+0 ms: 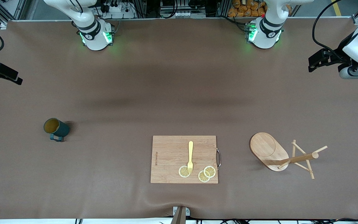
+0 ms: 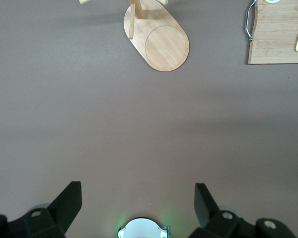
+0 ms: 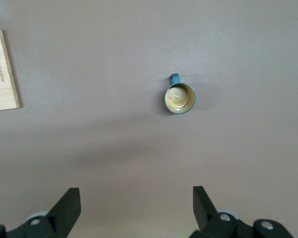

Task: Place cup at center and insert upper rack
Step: 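Move the right gripper toward the teal mug lying on the table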

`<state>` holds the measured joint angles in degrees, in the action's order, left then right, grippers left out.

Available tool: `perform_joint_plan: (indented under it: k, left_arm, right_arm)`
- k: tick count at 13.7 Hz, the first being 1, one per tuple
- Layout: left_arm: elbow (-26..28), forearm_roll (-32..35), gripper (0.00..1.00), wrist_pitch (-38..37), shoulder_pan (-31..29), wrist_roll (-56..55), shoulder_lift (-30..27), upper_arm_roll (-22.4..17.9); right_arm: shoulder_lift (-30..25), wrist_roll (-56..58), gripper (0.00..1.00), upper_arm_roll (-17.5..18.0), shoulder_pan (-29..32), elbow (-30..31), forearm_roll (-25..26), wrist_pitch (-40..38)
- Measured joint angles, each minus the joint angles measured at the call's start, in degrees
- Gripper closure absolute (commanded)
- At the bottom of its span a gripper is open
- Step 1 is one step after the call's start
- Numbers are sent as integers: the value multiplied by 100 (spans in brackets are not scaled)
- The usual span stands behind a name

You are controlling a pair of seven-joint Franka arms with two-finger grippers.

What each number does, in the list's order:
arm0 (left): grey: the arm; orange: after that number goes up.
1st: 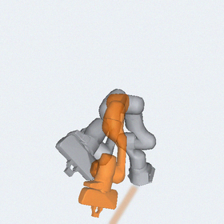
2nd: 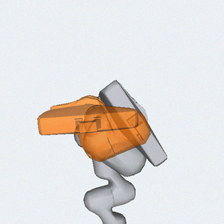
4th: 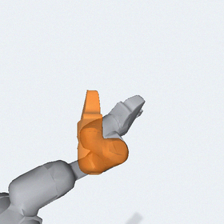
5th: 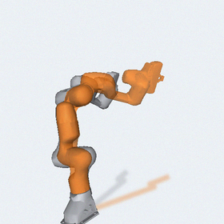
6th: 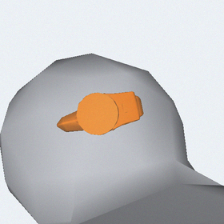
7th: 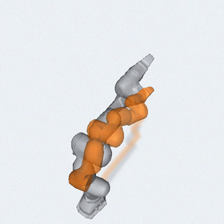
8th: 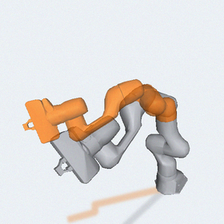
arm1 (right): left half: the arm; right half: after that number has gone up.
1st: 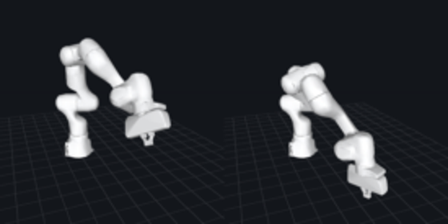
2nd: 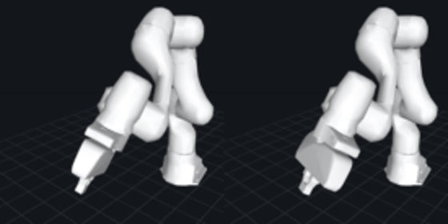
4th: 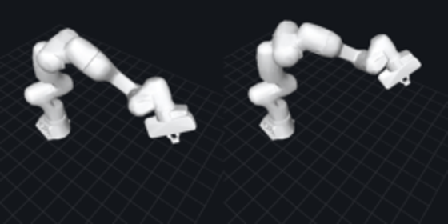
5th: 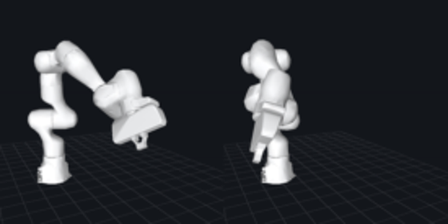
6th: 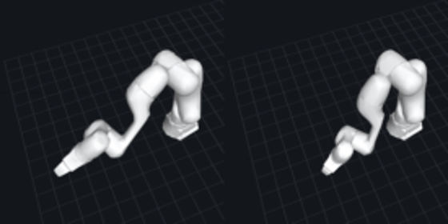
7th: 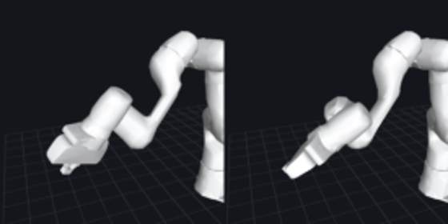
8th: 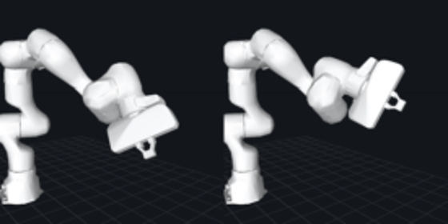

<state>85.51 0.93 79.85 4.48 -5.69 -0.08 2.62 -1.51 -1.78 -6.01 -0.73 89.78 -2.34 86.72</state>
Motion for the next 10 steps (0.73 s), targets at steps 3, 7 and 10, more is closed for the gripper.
perform_joint_plan:
  k: [3,7,10]
  left_arm:
    - [0,22,0,0,4,0,0,2]
    - [0,33,0,0,26,0,0,14]
    - [0,34,0,0,26,0,0,14]
  right_arm:
    - [-19,0,0,13,-1,-4,0,-1]
    - [-15,0,0,14,-1,-3,0,-11]
    - [38,1,0,9,0,11,0,-40]
